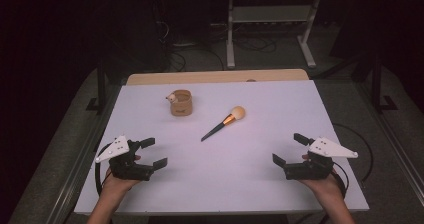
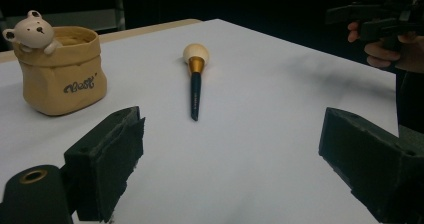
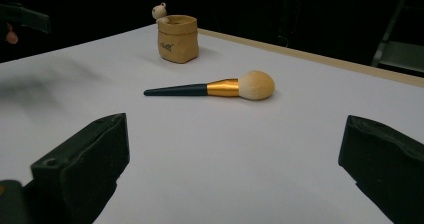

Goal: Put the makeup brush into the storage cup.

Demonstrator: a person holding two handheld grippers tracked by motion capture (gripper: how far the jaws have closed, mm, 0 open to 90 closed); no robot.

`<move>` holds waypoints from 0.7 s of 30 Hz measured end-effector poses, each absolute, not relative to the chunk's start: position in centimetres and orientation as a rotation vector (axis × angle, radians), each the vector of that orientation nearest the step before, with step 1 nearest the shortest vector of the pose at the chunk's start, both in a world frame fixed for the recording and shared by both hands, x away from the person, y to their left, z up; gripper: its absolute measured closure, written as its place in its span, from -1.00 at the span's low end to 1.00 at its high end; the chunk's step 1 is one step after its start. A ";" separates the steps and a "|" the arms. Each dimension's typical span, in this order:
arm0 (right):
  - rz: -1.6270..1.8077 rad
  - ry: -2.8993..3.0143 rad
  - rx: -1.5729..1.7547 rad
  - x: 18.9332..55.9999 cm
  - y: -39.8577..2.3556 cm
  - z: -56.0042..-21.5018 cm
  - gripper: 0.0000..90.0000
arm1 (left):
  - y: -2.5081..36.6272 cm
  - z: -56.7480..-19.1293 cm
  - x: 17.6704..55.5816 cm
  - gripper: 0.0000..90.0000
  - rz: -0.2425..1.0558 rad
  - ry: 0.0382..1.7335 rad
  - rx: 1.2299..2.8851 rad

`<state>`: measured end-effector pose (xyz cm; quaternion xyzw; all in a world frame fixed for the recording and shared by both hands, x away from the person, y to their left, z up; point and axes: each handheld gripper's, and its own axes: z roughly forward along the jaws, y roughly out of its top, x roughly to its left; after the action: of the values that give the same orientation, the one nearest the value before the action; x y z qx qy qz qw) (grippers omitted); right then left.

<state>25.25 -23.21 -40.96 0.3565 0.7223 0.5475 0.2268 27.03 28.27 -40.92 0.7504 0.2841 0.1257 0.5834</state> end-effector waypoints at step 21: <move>1.521 1.989 0.991 25.5 -22.9 -41.0 -1.00 | 28.2 -40.5 28.3 -0.78 0.306 0.662 1.737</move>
<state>25.47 -22.86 -41.03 0.3588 0.7202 0.5506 0.2224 28.34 28.16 -40.50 0.7457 0.2843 0.1312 0.5882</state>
